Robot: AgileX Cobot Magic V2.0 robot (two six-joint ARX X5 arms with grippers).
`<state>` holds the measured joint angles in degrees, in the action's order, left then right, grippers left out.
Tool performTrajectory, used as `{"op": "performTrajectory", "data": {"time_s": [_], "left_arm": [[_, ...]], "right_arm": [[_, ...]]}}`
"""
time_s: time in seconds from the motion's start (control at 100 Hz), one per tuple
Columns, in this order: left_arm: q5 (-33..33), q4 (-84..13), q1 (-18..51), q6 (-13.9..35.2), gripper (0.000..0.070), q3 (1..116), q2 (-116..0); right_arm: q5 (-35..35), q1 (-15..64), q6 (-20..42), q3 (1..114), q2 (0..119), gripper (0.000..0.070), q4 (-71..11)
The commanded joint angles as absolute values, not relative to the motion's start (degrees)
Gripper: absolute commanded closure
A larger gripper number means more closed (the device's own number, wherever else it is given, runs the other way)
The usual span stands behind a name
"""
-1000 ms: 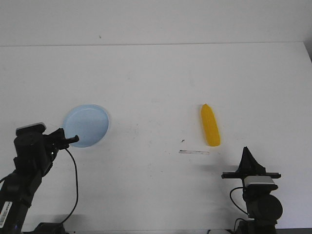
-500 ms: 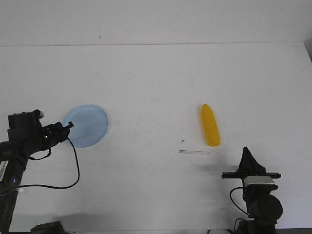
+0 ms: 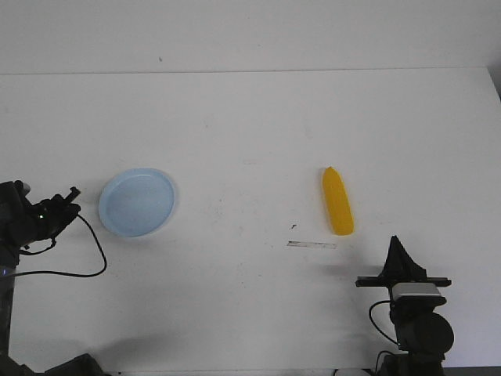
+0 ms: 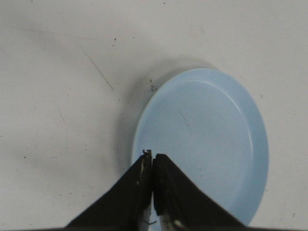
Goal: Place corn on plate with both arms
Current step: 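Lower the left gripper and grip the rim of the blue plate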
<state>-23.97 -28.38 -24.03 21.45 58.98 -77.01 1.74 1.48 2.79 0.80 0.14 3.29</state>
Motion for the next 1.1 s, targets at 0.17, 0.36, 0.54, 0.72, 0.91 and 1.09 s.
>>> {"op": "performTrajectory", "data": {"time_s": [0.17,0.36,0.54,0.72,0.91,1.09], "left_arm": [[-24.32,-28.51,-24.60,20.12,0.0442,59.92,-82.96],[-24.29,-26.83,-23.77,20.12,0.0443,59.92,-86.28],[-24.29,-25.56,-21.93,19.99,0.0449,59.92,-88.64],[-24.29,-24.93,-20.01,19.97,0.0450,59.92,-90.76],[-24.29,-23.46,-18.74,20.01,0.0456,59.92,-91.13],[-24.25,-23.16,-17.47,20.01,0.0458,59.92,-91.37]], "right_arm": [[1.91,1.54,2.92,0.73,0.05,0.0690,3.97],[1.91,1.54,2.92,0.73,0.05,0.0690,3.97],[1.91,1.54,2.92,0.73,0.05,0.0690,3.97],[1.91,1.54,2.92,0.73,0.05,0.0690,3.97],[1.91,1.54,2.92,0.73,0.05,0.0690,3.97],[1.91,1.54,2.92,0.73,0.05,0.0690,3.97]]}}
